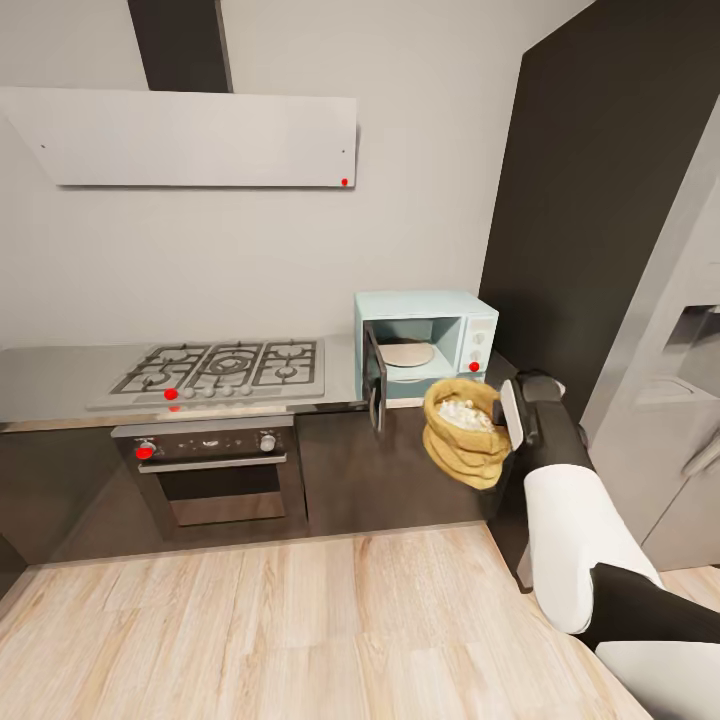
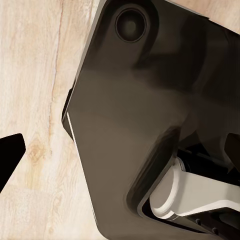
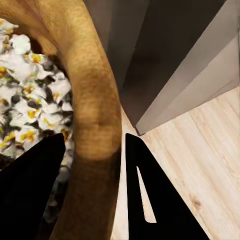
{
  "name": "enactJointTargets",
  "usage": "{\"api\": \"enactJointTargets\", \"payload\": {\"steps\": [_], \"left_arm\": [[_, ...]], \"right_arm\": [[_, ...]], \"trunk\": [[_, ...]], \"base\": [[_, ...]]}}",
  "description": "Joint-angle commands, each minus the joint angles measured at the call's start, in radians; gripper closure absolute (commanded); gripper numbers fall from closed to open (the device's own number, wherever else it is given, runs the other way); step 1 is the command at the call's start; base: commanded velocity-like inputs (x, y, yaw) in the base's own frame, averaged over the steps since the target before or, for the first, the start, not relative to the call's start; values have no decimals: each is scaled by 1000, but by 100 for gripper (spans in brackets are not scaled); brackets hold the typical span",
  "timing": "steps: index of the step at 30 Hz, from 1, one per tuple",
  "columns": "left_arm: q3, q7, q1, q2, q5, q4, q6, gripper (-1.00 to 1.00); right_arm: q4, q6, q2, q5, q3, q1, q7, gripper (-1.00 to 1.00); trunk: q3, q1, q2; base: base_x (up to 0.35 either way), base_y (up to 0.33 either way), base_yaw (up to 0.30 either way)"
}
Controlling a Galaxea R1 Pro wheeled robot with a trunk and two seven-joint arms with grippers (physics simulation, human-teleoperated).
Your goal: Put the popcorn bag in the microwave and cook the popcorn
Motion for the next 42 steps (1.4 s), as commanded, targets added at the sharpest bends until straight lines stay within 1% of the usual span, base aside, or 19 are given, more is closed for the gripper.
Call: {"api": "enactJointTargets", "payload": {"steps": [1,6,12,16,18,20,23,32,37,42], "left_arm": [[4,2,0,-1,2,-2,-1,-100],[4,2,0,-2,2,-2,-1,-100],[4,2,0,0,2,-2,-1,-100],[4,2,0,-2,2,-2,-1,-100],[5,0,0,0,3,-3,-1,-100],[5,0,0,0,3,-3,-1,-100],[5,0,0,0,3,-3,-1,-100],[5,0,0,0,3,-3,-1,-100],[5,0,0,0,3,-3,-1,-100],[5,0,0,0,3,-3,-1,-100]], "right_arm": [[-9,4,1,6,-3,-1,3,100],[-22,4,0,6,-3,-1,4,100],[-61,4,0,6,-3,-1,3,100],[-63,4,0,6,-3,-1,4,100],[-52,4,10,9,7,-1,4,100],[-52,4,10,12,2,-1,4,100],[-62,4,4,23,-3,-1,4,100],[-70,4,2,24,-3,-1,3,100],[-73,4,0,24,-7,-1,2,100],[-76,4,-5,23,-8,-1,2,100]], "trunk": [[-1,0,-1],[-1,0,-1],[-1,0,-1],[-1,0,-1],[-1,0,-1],[-1,0,-1],[-1,0,-1],[-1,0,-1],[-1,0,-1],[-1,0,-1]], "base": [[0,0,0],[0,0,0],[0,0,0],[0,0,0],[0,0,0],[0,0,0],[0,0,0],[0,0,1],[0,0,205],[0,0,33]]}}
